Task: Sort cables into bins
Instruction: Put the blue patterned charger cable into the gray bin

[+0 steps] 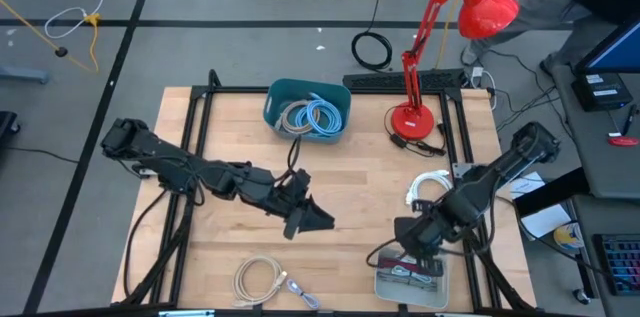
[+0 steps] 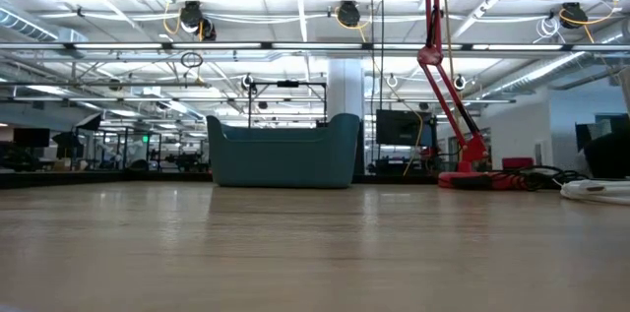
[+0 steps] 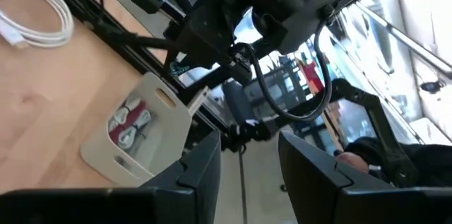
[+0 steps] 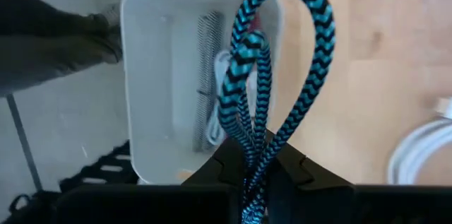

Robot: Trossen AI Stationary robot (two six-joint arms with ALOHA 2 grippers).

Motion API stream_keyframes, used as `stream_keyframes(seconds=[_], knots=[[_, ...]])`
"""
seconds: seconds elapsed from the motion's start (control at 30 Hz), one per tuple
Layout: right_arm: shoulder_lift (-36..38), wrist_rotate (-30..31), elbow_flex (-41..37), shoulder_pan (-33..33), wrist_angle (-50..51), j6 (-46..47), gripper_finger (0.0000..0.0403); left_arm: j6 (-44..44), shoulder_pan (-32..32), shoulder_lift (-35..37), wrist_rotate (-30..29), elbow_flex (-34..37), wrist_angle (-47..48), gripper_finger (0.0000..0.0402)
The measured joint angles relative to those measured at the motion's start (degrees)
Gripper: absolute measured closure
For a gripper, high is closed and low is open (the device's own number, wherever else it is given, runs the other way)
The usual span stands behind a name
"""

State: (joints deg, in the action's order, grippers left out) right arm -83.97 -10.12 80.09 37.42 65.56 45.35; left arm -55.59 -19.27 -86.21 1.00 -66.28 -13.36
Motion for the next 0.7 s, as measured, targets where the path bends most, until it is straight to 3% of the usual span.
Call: stream_keyframes(seconds=[0.4,0.7], knots=[[-7.96,-0.3,0.05,5.7,-6.31,8.5,0.0385,0.81,-4.56,0.0,0.97,0.0,2.99,0.0256],[-13.4,-0.53,0.03,7.97,-11.33,9.59,0.0385,1.02,-5.28,0.0,0.92,0.0,3.15,0.0256]])
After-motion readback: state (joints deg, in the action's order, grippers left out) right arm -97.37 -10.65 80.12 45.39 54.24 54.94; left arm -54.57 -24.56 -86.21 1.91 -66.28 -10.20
